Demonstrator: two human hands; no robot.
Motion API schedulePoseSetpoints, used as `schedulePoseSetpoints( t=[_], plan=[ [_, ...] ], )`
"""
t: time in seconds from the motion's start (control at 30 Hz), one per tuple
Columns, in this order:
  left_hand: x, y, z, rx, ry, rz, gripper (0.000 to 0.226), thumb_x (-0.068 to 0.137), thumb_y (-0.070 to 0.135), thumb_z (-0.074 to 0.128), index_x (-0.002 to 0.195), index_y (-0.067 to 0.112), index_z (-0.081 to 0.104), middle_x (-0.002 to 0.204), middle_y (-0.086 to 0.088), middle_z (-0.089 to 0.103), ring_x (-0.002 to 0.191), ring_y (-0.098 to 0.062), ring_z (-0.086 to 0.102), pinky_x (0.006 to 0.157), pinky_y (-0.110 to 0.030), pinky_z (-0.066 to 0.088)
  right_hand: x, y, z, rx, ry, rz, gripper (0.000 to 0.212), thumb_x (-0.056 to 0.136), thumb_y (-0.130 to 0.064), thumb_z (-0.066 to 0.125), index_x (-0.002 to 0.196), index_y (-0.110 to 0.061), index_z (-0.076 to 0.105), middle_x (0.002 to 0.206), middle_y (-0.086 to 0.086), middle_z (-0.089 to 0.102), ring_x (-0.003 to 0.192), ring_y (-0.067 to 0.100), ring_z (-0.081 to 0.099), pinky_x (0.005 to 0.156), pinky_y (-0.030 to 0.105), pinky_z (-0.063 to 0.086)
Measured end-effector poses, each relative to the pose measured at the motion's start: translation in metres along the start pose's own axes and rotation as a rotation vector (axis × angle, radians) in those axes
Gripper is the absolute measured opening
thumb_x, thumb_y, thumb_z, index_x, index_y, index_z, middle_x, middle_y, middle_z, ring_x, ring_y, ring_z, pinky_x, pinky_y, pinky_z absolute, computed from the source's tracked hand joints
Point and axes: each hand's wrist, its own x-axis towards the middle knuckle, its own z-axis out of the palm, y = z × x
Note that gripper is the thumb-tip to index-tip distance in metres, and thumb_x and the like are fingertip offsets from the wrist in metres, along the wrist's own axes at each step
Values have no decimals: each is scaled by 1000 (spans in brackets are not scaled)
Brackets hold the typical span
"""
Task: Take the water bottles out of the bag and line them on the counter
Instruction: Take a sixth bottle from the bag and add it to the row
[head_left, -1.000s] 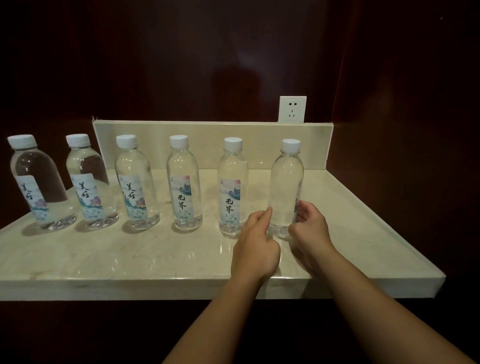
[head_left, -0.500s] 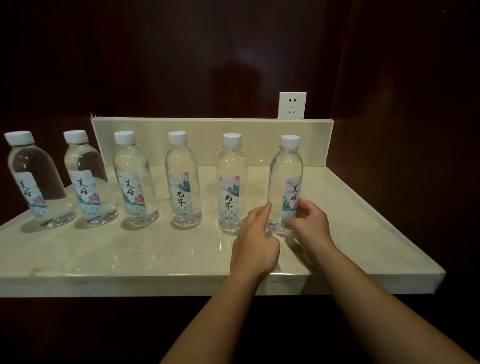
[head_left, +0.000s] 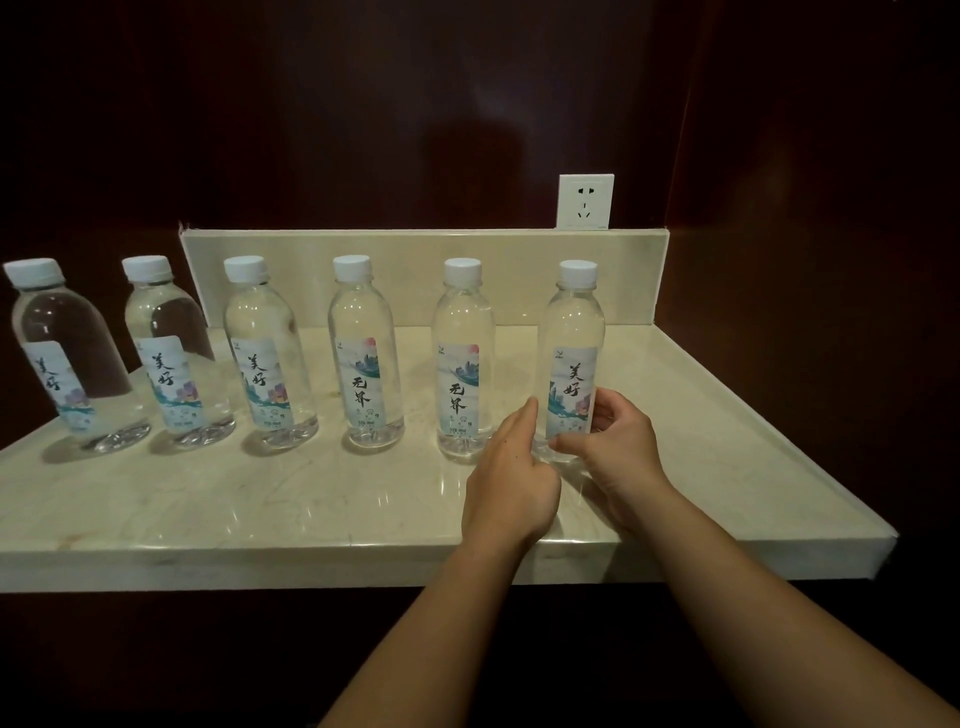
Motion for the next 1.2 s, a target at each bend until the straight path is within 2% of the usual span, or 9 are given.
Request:
schedulePoseSetpoints(
  t=[0.2,0.27,0.37,0.47,0.57,0.73,0.97,1.07,1.2],
  plan=[
    [2,-1,1,-31,11,-1,66,90,3,38,149,28,26,154,9,31,140,-13,29,111,-27,24,2,2,1,-68,22,-36,57,63,13,77,110,-14,59,105,3,66,93,18,65,73,26,55],
    [0,-3,4,2,43,-10,63,90,4,39,148,26,29,153,10,32,139,-13,31,110,-28,26,1,5,4,-154,40,-65,57,59,4,79,107,-17,58,109,4,63,98,21,65,81,34,57],
    [-5,-8,6,92,139,0,56,89,5,43,143,20,36,145,4,41,130,-16,40,102,-27,33,-8,3,6,-372,82,-98,64,67,-8,78,125,-15,51,121,2,49,109,21,54,95,38,51],
    [-12,-15,6,163,189,18,50,88,5,43,138,15,43,138,1,47,125,-17,44,97,-26,35,-22,0,0,-602,131,-126,63,82,-9,62,140,-6,37,136,10,42,126,27,44,104,36,40],
    [-26,-19,3,271,160,78,41,89,9,45,130,12,51,129,-4,54,119,-21,48,94,-30,38,-40,0,-8,-729,96,-143,55,86,-6,52,139,-3,38,136,14,42,128,29,40,103,34,35],
    [-47,-23,-7,445,82,169,28,89,19,47,113,13,61,113,-6,63,107,-25,55,89,-33,40,-72,-7,-22,-1018,-60,-149,34,87,-14,52,119,-3,57,120,18,55,113,34,51,95,33,39],
    [-74,-21,-42,746,40,211,30,91,27,43,112,15,61,113,-5,64,105,-27,57,86,-34,40,-109,-34,-27,-1264,-159,-126,29,88,-20,47,109,-9,63,114,10,61,105,28,57,87,35,48],
    [-93,-14,-57,831,48,175,28,89,26,43,107,16,61,109,-4,67,102,-27,59,88,-35,37,-125,-42,-28,-1364,-220,-155,25,87,-22,48,106,-13,61,113,8,61,103,27,58,82,33,46],
    [-122,2,-73,894,81,118,31,90,26,42,116,16,56,113,-6,65,106,-28,59,86,-36,38,-151,-54,-31,-1423,-302,-210,28,88,-25,48,111,-16,59,117,8,60,106,27,58,83,33,45]
  ],
)
